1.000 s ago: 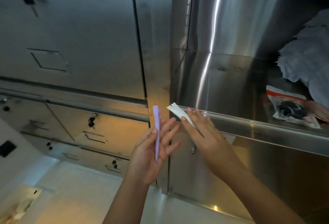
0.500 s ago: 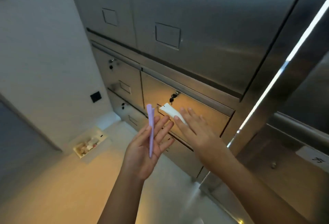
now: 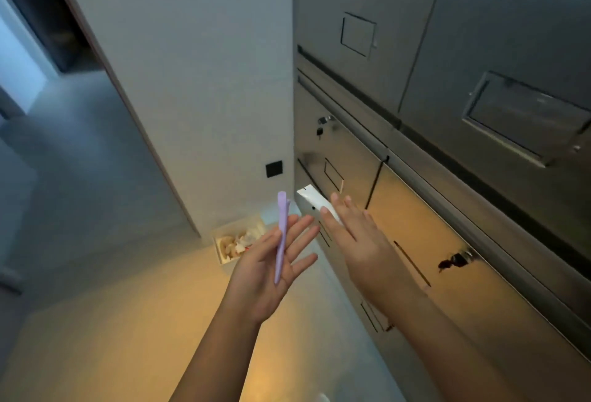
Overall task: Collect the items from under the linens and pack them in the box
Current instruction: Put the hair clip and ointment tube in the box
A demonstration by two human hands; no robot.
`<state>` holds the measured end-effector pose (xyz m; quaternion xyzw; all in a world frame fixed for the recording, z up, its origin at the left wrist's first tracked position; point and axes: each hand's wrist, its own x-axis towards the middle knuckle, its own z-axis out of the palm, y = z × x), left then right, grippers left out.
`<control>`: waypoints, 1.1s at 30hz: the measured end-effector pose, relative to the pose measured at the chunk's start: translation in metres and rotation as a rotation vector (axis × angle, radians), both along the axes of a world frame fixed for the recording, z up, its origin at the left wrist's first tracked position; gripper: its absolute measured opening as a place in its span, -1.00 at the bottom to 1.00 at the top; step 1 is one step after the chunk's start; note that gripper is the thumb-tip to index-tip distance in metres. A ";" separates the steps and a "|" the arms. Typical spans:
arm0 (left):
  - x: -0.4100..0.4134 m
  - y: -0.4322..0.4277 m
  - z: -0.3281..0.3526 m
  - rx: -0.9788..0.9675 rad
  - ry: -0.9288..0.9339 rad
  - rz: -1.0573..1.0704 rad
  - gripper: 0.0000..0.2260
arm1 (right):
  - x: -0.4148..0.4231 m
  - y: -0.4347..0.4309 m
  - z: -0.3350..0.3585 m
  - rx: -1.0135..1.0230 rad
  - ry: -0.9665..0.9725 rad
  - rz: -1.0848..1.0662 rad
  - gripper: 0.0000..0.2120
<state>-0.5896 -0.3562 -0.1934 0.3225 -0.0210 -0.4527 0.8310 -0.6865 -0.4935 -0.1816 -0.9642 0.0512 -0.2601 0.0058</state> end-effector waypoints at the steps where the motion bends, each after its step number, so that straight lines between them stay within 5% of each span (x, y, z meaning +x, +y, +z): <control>1: 0.012 -0.003 -0.001 0.005 0.006 0.028 -0.62 | 0.015 -0.006 -0.001 0.015 0.008 0.017 -0.38; 13: 0.135 0.006 -0.026 -0.010 0.137 0.257 -0.62 | 0.168 -0.015 -0.031 0.090 0.030 0.216 -0.38; 17: 0.195 0.012 -0.032 -0.030 0.174 0.255 -0.63 | 0.229 -0.006 -0.038 0.045 -0.017 0.248 -0.60; 21: 0.271 0.020 -0.029 -0.037 0.175 0.234 -0.63 | 0.303 0.005 -0.037 0.048 -0.035 0.236 -0.61; 33: 0.434 0.029 -0.045 -0.049 0.209 0.182 -0.61 | 0.455 0.009 -0.046 0.019 -0.032 0.142 -0.43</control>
